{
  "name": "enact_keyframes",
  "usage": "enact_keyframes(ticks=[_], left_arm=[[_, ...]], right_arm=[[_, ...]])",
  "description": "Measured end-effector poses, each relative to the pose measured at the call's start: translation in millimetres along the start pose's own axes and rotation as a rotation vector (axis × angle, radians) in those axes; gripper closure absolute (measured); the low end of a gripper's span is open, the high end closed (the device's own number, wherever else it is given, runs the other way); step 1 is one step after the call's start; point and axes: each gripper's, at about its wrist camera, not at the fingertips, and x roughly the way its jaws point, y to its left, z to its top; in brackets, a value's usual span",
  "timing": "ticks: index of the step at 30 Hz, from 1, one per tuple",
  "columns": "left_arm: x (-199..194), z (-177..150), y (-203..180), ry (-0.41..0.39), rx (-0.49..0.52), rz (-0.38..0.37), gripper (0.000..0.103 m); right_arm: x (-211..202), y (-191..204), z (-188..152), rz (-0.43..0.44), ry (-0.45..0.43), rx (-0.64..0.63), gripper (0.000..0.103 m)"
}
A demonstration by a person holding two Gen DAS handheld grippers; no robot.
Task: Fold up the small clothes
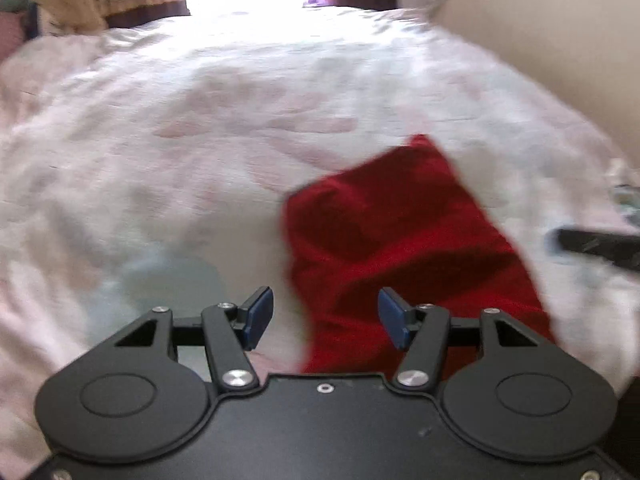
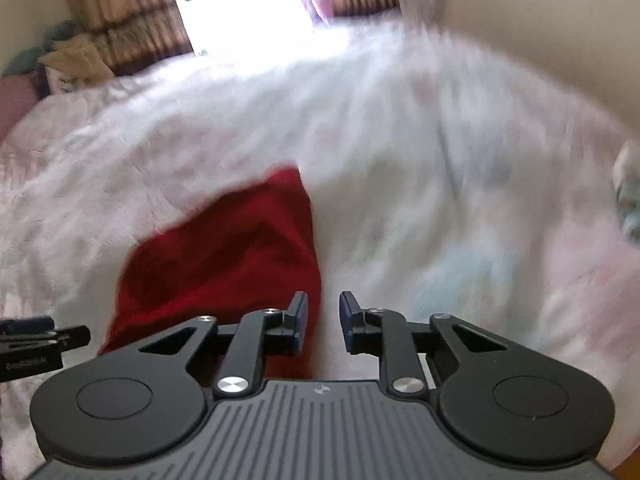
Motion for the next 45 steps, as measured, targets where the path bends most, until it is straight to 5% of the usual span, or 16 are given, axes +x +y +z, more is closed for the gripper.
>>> enact_keyframes(ticks=[3, 5, 10, 16, 19, 23, 34, 45], left_arm=[[15, -26, -10, 0.09, 0.039, -0.03, 0.043], [39, -52, -14, 0.216, 0.078, 0.041, 0.036], [26, -78, -9, 0.182, 0.09, 0.043, 0.034], [22, -66, -1, 0.198, 0.07, 0.045, 0.035], [16, -60, 0, 0.226, 0.058, 0.083, 0.035], [4, -57, 0, 0.226, 0.058, 0.079, 0.035], [-60, -62, -16, 0.151, 0.061, 0.087, 0.035], [-75, -64, -20, 0.134, 0.056, 0.078, 0.035]], right_arm=[[-16, 13, -9, 0.139, 0.011, 0.01, 0.089], [-13, 22, -25, 0.187, 0.058, -0.004, 0.089], [17, 25, -90, 0.124, 0.203, -0.048, 0.093], [-9, 20, -109, 0.108, 0.167, -0.029, 0.094], [-21, 20, -102, 0.105, 0.18, -0.025, 0.081], [-40, 29, -92, 0.071, 0.161, -0.035, 0.036], [-85, 52, -92, -0.04, 0.151, -0.121, 0.019], [-108, 55, -93, -0.046, 0.147, -0.106, 0.019]])
